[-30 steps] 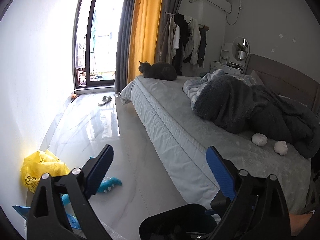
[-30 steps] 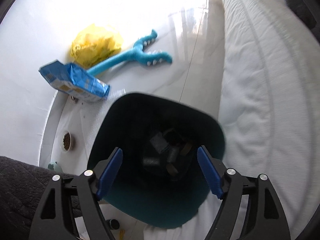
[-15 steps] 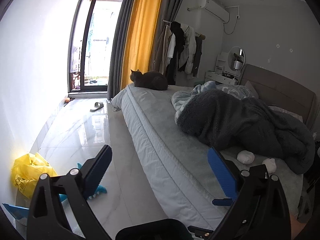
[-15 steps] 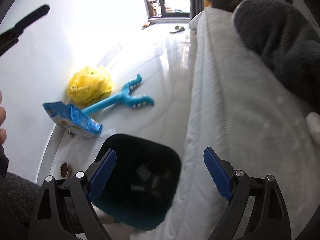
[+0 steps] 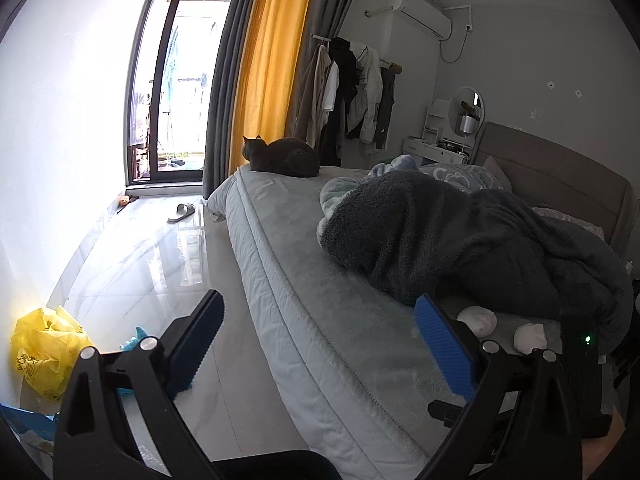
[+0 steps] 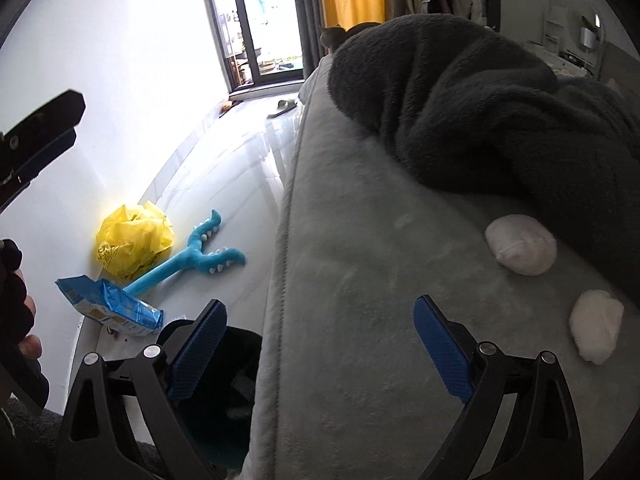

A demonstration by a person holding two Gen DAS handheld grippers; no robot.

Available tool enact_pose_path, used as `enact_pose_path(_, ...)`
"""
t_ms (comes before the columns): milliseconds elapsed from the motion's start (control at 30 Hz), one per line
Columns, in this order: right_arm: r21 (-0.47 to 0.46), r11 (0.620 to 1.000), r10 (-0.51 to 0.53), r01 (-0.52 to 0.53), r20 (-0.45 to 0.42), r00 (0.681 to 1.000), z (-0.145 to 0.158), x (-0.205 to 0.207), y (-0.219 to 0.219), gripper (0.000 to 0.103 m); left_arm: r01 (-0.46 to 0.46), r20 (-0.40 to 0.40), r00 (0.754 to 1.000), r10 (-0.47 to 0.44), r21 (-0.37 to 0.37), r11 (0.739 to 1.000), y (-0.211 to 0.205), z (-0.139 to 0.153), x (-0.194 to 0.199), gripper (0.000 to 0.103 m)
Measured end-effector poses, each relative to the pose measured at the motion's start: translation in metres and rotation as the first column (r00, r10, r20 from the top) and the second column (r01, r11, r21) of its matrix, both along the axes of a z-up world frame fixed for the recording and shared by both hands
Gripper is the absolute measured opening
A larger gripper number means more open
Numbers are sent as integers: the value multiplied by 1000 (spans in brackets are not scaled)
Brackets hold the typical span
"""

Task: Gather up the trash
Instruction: 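Move both tools back over the bed toward the white tissue balls, then grasp a white tissue ball with the right gripper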

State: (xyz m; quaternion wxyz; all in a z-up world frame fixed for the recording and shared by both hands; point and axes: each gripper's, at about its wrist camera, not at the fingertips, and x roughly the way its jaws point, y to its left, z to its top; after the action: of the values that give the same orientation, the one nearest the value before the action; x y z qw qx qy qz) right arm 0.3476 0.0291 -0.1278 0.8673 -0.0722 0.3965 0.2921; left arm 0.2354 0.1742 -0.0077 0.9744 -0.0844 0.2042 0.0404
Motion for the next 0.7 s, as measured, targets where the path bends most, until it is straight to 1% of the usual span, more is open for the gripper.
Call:
enact_pose_path(67,14,999,-32,32,17,999,3,3,-11,95,11,-6,1000,-11,-3,1000,-7,-1,5,98)
enact_pose_path(233,45,996,-83,83,16,996,9,13,-44,96,50,-45,998,-51,-33,998,-22,-5,16,98)
enact_pose_path(367,28,993,-118,117,57,991,12,17,-65,97,78,-79,993,-83,-70,994,-35,-7,27,98)
enact_pose_path(433,16,991,-135,134,72,988,12,22,-77,97,86,-81,993,-91,-69,994,-42,-7,32,98)
enact_pose_path(567,-5,986,-163,164,96,982,9,30,-102,97,115,-81,990,-117,-34,993,-61,-6,39,98)
enact_pose_path(667,-42,981,-184,191,133,974,6,35,-116,97,137,-94,986,-139,-33,990,-72,-8,49,98)
enact_pose_path(700,-40,980,-187,194,137,973,5,37,-123,97,142,-94,985,-145,-34,989,-73,-8,51,98)
